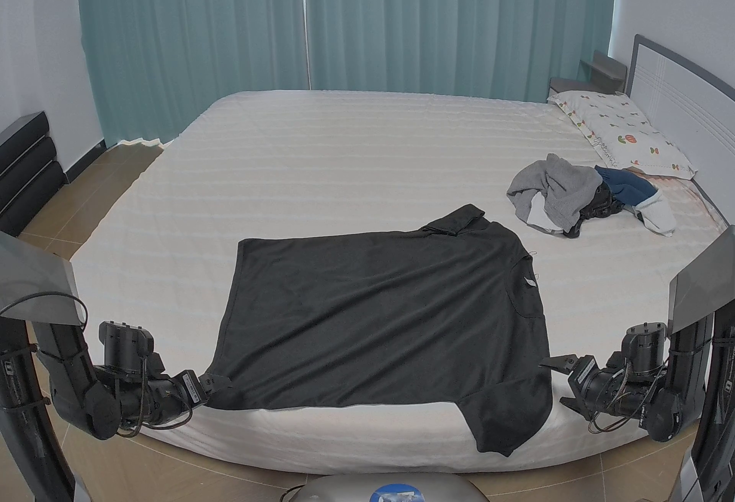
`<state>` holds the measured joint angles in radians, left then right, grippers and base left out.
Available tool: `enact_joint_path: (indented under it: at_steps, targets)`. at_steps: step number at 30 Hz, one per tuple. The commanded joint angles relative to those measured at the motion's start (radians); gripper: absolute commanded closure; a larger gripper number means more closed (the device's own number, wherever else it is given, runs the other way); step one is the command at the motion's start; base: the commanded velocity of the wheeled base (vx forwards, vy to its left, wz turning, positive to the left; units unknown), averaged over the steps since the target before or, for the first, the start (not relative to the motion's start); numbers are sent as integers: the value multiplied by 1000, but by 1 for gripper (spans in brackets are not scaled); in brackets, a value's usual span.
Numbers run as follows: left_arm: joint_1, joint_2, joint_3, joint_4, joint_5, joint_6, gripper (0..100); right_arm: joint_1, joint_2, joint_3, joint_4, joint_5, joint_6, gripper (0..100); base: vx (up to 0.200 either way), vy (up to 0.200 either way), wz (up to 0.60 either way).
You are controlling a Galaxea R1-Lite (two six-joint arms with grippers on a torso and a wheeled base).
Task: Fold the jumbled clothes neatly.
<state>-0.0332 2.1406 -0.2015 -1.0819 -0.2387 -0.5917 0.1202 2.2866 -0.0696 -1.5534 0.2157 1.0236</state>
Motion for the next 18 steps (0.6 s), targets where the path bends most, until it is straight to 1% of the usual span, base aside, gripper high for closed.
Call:
enact_joint_path:
  at_steps: [1, 6, 7, 10, 14, 15, 18]
  targets:
    - [-60, 101, 13, -82, 64, -2, 0, 1, 5, 2, -16, -1, -10, 0, 0, 0, 0]
    - [-102, 159, 13, -161, 144, -8, 0, 1, 5, 2, -14, -4, -14, 0, 0, 0, 0]
    - [-103, 163, 13, -171, 145, -11, 100, 1, 5, 2, -14, -4, -16, 0, 0, 0, 0]
    - [-103, 163, 13, -187, 145, -39, 100, 3, 5, 7, -14, -7, -43, 0, 0, 0, 0]
    - [-111, 156, 17, -207, 147, -114, 100, 12, -1, 33, -16, -22, -128, 0, 0, 0, 0]
    - [-111, 154, 27, -210, 148, -140, 100, 24, -2, 45, -16, -32, -158, 0, 0, 0, 0]
    - [-99, 139, 36, -211, 147, -184, 100, 52, 5, 59, -16, -50, -203, 0, 0, 0, 0]
